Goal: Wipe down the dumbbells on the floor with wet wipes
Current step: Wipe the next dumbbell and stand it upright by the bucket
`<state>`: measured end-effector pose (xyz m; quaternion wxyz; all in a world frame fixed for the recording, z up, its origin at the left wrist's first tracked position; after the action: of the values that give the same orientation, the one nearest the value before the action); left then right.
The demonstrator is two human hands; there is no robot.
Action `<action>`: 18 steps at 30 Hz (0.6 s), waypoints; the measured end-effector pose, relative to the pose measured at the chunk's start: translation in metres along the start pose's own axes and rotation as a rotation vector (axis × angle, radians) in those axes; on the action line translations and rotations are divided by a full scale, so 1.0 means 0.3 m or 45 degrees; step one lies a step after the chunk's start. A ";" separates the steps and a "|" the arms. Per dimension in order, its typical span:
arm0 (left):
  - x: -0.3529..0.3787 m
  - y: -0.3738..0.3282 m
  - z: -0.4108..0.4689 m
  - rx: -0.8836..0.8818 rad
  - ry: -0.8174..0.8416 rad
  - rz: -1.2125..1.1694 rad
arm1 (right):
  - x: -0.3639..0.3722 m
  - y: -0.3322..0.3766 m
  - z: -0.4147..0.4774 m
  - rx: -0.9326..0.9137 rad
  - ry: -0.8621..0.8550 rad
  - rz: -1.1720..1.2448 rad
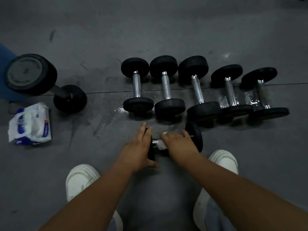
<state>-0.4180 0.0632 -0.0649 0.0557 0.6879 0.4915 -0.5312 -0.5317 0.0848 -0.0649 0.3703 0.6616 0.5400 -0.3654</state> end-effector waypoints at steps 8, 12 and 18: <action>-0.071 0.045 0.038 0.004 0.092 -0.057 | -0.011 0.012 0.087 -0.037 0.314 0.020; -0.072 0.077 0.017 -0.067 0.126 -0.309 | -0.010 0.077 0.038 -0.102 0.075 0.135; -0.051 0.020 -0.036 0.021 -0.016 -0.141 | -0.028 -0.005 -0.023 0.131 -0.293 0.145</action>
<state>-0.4055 0.0573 -0.0509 0.0235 0.6568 0.5240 -0.5418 -0.5338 0.0875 -0.0544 0.4156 0.6630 0.4360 -0.4445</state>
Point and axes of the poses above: each hand's wrist, its own z-axis towards the middle knuckle, its own x-axis out of the palm, y = z × x, the point moved 10 cm from there along z, towards the middle knuckle, and after that the axes turned 10 degrees about x, right-handed, at the moved point
